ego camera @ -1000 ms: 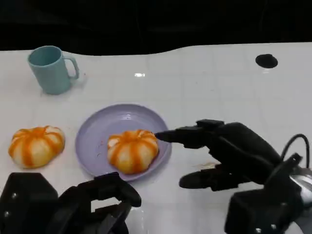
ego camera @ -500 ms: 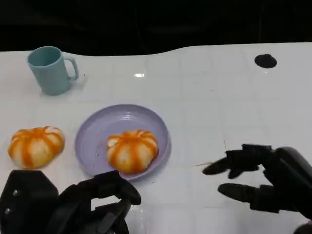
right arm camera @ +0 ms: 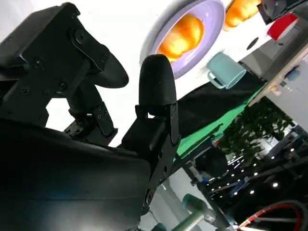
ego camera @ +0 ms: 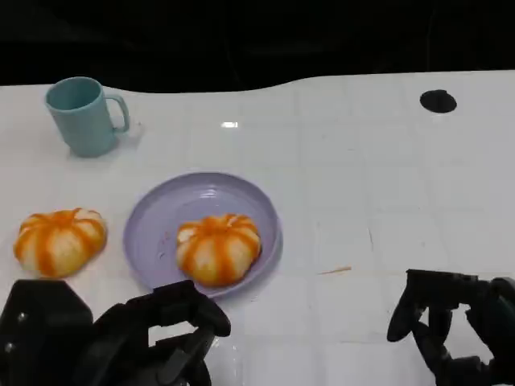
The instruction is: Grasp the bread from the table and place it into the plate.
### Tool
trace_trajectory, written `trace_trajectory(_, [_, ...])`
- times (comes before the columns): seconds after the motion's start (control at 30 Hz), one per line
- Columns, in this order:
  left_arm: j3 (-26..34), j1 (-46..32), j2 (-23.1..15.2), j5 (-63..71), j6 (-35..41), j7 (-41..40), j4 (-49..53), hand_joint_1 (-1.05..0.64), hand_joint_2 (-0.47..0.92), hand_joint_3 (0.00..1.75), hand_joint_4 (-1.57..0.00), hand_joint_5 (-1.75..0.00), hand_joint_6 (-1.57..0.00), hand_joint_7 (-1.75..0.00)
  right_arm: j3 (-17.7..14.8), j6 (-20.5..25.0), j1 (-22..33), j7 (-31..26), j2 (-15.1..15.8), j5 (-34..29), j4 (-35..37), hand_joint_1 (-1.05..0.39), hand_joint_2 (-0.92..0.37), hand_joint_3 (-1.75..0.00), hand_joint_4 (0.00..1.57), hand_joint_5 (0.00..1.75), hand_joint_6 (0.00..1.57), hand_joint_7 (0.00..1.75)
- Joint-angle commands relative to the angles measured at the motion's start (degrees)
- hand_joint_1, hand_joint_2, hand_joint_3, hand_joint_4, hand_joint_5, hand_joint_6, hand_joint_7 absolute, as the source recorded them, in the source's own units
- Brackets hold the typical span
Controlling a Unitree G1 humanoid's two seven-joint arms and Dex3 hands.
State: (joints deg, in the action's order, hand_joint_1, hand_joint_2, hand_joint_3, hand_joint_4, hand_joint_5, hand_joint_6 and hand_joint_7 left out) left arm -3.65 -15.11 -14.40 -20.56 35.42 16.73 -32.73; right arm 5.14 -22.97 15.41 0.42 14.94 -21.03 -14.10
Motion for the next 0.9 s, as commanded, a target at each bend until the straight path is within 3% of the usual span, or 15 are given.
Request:
trace_trajectory(0.03, [0.25,-0.33,-0.69,0.5,-0.68,0.11,-0.2,-0.34,0.78,0.79,-0.67,-1.75,-0.6,-1.45,-1.05,-1.2,-0.23,-1.87,-0.02,-0.62,2.23,0.03,-0.2,-1.55,0.94,1.75,0.85,1.42])
trace_trajectory(0.47, [0.86,-1.47,-1.06,0.65,-1.33,0.41,-0.21,-0.32,0.8,0.78,-0.66,-1.75,-0.61,-1.45,0.08,2.46,-0.25,-2.19,-0.59,-3.79,3.12,0.0,-0.21,-1.48,0.93,1.74,0.83,1.49])
trace_trajectory(0.9, [1.07,-1.8,-1.68,0.38,-2.39,0.87,0.53,-0.32,0.79,0.78,-0.65,-1.75,-0.59,-1.45,0.15,3.09,-0.52,-2.38,-1.25,-4.61,2.84,0.0,-0.22,-1.48,0.93,1.74,0.84,1.46])
